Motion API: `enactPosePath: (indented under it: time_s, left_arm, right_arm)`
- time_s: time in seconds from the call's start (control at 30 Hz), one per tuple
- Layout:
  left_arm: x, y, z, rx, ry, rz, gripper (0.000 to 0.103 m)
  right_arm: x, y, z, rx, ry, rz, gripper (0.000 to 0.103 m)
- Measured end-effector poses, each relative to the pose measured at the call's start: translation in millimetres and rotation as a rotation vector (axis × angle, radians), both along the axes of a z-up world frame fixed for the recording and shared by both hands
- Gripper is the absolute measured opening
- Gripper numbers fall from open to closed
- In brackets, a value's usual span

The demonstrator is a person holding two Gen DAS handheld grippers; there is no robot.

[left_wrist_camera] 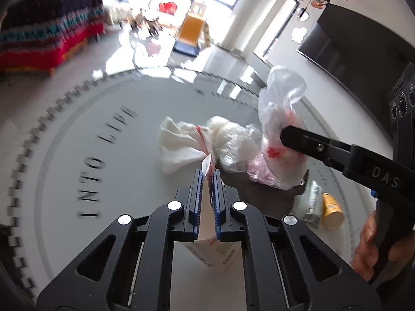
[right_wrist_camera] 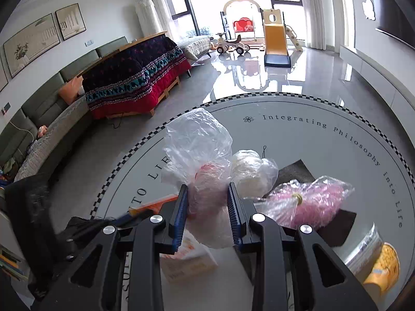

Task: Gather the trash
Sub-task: 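Grasp the medicine box with the left tool while the right tool grasps the clear plastic bag, then carry medicine box and plastic bag to the black trash bag and release both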

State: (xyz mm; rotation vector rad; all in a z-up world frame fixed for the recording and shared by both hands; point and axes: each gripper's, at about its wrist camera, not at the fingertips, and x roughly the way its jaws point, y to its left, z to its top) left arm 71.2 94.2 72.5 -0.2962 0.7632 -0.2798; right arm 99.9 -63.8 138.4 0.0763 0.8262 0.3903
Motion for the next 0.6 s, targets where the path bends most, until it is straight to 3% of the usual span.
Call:
enactPosePath:
  time_s: [0.1,0.2,0.6]
  left_arm:
    - [-23.0,-1.5,23.9,0.128,-0.068,0.047,0.007]
    - [-41.2,4.3,42.1,0.184,-0.111,0.063,0.007]
    - [-107.3,59.3,72.9,0.187,-0.17,0.171,0.007]
  right_arm:
    - [-7.6,-0.9,4.3,0.015,0.003,-0.001,0.031]
    - [-20.2,4.9,10.3,0.031,0.0,0.007,0.031]
    - [-71.1,56.3,30.0,0.053,-0.018,0.108,0.031]
